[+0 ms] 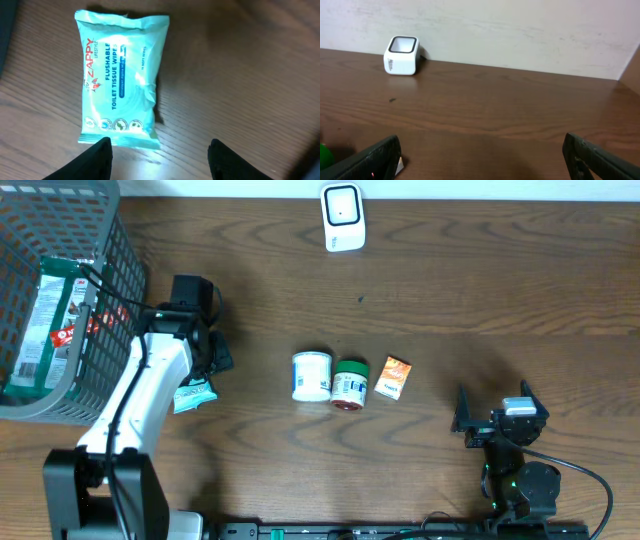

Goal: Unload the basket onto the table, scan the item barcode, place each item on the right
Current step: 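Carry the wipes pack out and lay it left of the white tub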

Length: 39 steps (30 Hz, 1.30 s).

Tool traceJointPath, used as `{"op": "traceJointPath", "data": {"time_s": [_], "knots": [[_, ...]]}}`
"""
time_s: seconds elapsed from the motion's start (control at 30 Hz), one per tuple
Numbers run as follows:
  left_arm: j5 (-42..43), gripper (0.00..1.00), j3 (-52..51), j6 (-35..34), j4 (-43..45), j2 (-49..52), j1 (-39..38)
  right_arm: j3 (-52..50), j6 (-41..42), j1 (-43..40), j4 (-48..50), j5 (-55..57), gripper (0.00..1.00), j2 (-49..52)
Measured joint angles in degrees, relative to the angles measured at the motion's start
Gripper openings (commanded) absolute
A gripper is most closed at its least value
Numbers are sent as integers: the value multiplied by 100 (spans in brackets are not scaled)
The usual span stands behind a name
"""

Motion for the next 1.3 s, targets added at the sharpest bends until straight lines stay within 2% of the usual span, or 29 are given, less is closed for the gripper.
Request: {"op": "traceJointPath", "data": {"time_s": [0.3,0.47,0.6,0.63,0.87,1.13,1.3], "knots": [[-164,57,-133,243,63,1043,-17,0,0,0,0,0,99,0],[-481,43,-153,275,-17,1416,-22,0,0,0,0,0,99,0],[-605,19,-153,299,-39,1419,-61,0,0,0,0,0,99,0],[-625,8,-153,308,-42,1419,-74,0,0,0,0,0,99,0],[-723,7,-144,304,-114,1388,-310,0,0,0,0,0,99,0],[850,7,-42,236,387,79,-313,0,0,0,0,0,99,0],[2544,7,-28,127,1088,-81,-173,0,0,0,0,0,99,0]]}}
